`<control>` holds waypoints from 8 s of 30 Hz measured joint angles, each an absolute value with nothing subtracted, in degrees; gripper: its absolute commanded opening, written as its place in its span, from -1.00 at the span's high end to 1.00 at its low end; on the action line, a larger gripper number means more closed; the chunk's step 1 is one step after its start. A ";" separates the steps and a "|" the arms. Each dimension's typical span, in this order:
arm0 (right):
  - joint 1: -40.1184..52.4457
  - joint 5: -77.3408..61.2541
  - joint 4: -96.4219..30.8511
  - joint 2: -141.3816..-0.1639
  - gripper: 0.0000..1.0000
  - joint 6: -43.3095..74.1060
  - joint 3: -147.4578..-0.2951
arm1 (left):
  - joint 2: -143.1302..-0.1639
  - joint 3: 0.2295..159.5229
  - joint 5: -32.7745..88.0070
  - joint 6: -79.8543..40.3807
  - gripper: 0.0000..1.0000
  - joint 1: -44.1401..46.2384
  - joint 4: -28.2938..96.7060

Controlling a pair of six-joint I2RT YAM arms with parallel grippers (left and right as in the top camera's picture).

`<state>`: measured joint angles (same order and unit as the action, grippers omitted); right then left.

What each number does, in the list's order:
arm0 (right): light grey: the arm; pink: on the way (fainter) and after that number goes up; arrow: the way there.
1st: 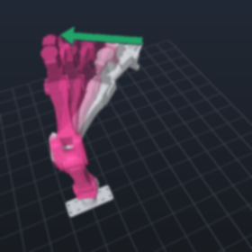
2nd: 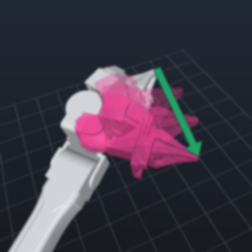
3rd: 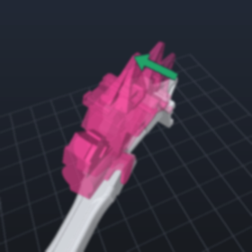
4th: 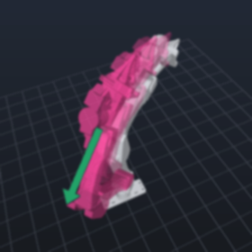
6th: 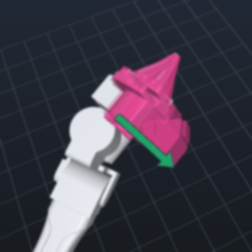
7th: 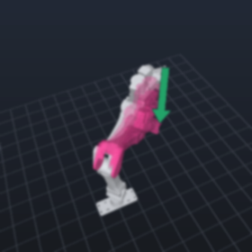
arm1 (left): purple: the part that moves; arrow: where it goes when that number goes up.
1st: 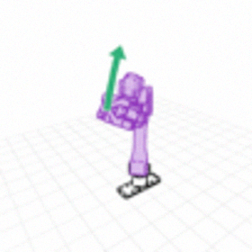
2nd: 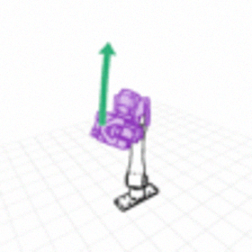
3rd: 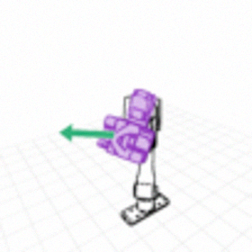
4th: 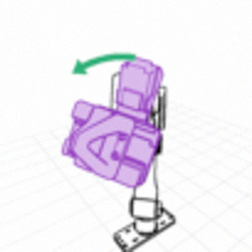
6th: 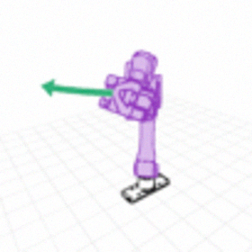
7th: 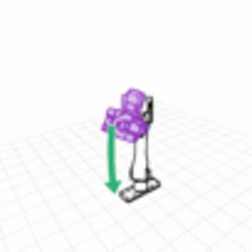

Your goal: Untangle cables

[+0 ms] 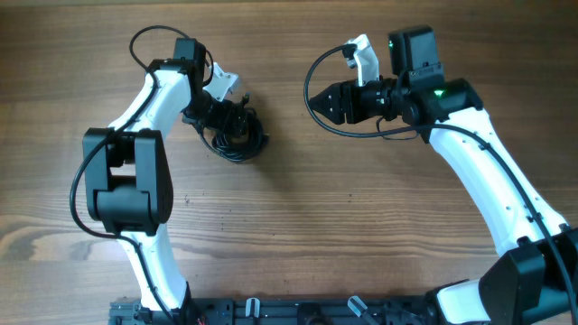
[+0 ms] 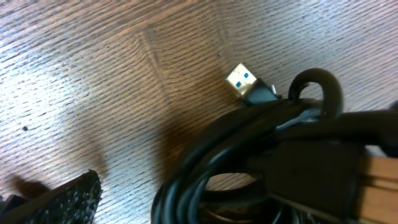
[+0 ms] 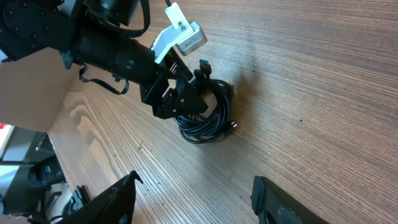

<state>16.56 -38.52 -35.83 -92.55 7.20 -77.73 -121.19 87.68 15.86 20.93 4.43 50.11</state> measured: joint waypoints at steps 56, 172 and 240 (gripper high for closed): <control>26.15 -15.97 -33.65 -92.55 0.33 15.66 -77.71 | -108.47 81.60 21.82 -23.51 0.92 19.86 33.82; 8.67 -30.94 -41.54 -84.95 -0.06 10.17 -77.41 | -103.18 82.67 16.10 -26.52 0.92 24.03 31.24; 2.98 -36.53 -44.03 -86.67 0.12 13.52 -77.41 | -103.18 82.46 12.29 -30.76 0.92 25.76 27.88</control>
